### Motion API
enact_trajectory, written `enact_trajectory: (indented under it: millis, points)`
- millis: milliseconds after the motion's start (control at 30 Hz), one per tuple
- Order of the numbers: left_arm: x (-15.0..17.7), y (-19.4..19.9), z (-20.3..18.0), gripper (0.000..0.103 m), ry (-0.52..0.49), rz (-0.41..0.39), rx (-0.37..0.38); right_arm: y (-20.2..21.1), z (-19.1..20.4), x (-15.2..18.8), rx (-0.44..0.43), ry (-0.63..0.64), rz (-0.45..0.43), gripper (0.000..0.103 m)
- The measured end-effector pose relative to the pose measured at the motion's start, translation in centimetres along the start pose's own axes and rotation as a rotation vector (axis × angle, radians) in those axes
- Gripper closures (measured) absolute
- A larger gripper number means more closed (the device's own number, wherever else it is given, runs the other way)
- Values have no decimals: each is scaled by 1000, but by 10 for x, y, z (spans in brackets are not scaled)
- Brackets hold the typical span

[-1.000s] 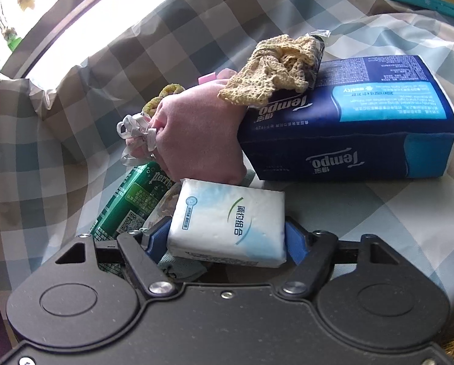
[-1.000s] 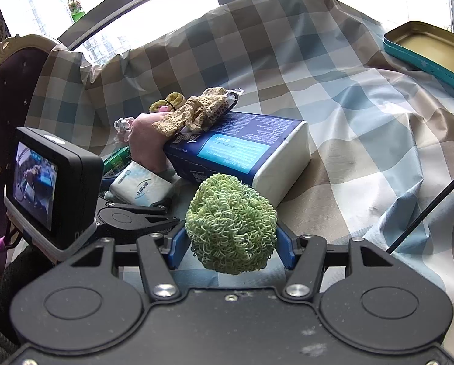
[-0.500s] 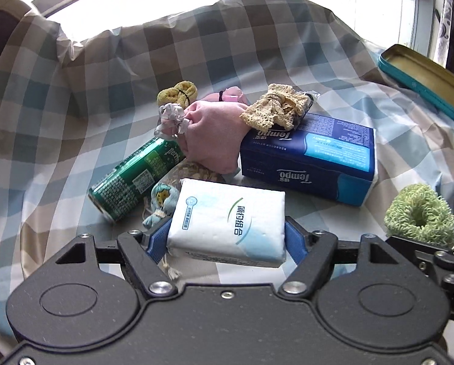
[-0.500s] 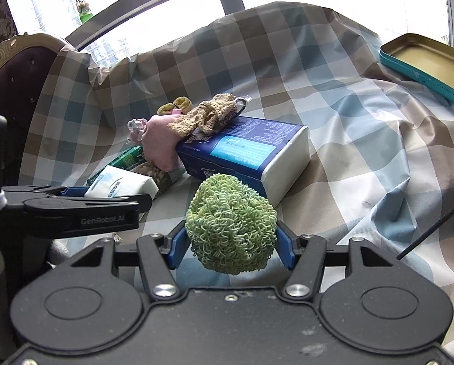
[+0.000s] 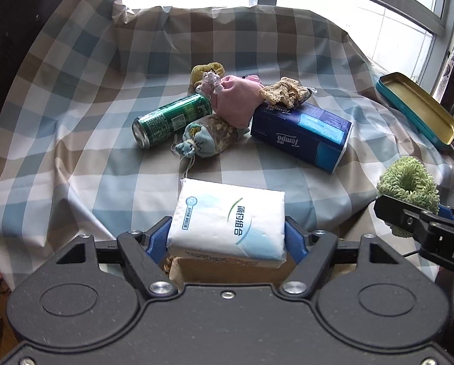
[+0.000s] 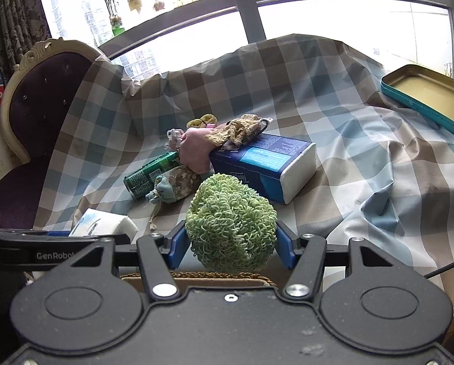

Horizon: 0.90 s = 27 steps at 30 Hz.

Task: Organize soft objects
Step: 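Lift the tissue pack over the basket with the left tool while the right tool holds the scrubber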

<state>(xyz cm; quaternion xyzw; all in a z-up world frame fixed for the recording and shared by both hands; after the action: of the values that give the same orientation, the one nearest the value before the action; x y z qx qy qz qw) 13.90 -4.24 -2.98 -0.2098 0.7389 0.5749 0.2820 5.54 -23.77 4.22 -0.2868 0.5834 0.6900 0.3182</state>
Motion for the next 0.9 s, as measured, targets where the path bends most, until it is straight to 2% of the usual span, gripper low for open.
enact_trajectory:
  millis: [333,667,900]
  points:
    - [44,22,4,32,86,54,45,43,21,11,-42,27,-32,45]
    - [87,16,-16,32,64,170,111,51,19,14,-42,16,-31,45]
    - [108,9,-24,32,38,245,125,47,17,18,-38,2,-10,45]
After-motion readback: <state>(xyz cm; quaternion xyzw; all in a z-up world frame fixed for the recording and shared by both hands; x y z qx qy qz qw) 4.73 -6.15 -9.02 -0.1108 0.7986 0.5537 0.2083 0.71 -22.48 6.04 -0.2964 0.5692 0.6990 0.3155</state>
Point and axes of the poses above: each gripper's, at about its wrist camera, not at the fingertips, and y roughly against the way its jaws point, z to its left, x to its underside, the point moved 9 cm from there along -y, roughly the way its jaws point, and after that the axes turned 9 degrees about y, right-handed, at the moved point
